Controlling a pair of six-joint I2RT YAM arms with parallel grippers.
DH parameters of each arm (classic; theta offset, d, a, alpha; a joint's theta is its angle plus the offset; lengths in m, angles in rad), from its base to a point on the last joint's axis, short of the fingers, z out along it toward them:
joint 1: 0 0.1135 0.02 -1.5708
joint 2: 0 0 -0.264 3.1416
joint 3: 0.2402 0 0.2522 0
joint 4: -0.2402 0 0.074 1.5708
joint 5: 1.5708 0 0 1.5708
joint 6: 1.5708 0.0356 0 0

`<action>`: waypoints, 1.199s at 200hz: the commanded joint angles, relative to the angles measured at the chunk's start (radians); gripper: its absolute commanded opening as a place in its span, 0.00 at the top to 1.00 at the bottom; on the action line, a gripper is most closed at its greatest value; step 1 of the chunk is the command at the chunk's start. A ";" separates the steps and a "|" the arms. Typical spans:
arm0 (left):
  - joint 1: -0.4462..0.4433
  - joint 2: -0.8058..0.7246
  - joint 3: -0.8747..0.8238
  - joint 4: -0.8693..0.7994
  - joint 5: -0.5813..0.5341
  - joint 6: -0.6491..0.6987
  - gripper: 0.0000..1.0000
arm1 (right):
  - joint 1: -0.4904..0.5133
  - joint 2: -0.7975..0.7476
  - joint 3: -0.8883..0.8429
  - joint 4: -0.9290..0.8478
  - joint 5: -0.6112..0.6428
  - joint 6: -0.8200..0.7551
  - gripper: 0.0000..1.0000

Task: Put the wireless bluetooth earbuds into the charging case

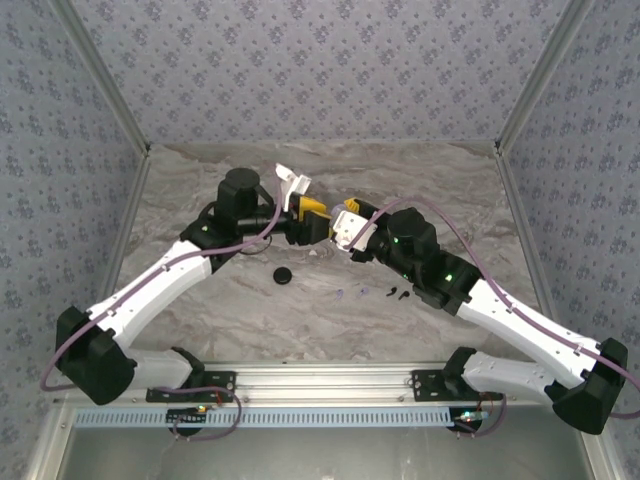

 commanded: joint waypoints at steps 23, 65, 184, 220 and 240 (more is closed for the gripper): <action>-0.019 0.057 0.070 0.034 0.061 0.000 0.53 | -0.010 -0.010 -0.001 0.021 -0.003 -0.016 0.58; -0.021 0.085 0.088 0.033 0.070 0.000 0.80 | -0.021 -0.011 0.008 0.003 -0.004 -0.005 0.55; -0.057 0.017 -0.089 0.303 -0.112 0.104 0.92 | -0.318 -0.140 0.009 -0.148 -0.596 0.479 0.00; -0.085 0.001 -0.157 0.441 -0.132 0.157 0.97 | -0.487 -0.134 -0.054 0.014 -0.789 0.786 0.00; -0.097 -0.004 -0.170 0.471 -0.130 0.178 0.98 | -0.517 -0.109 -0.079 0.068 -0.816 0.859 0.00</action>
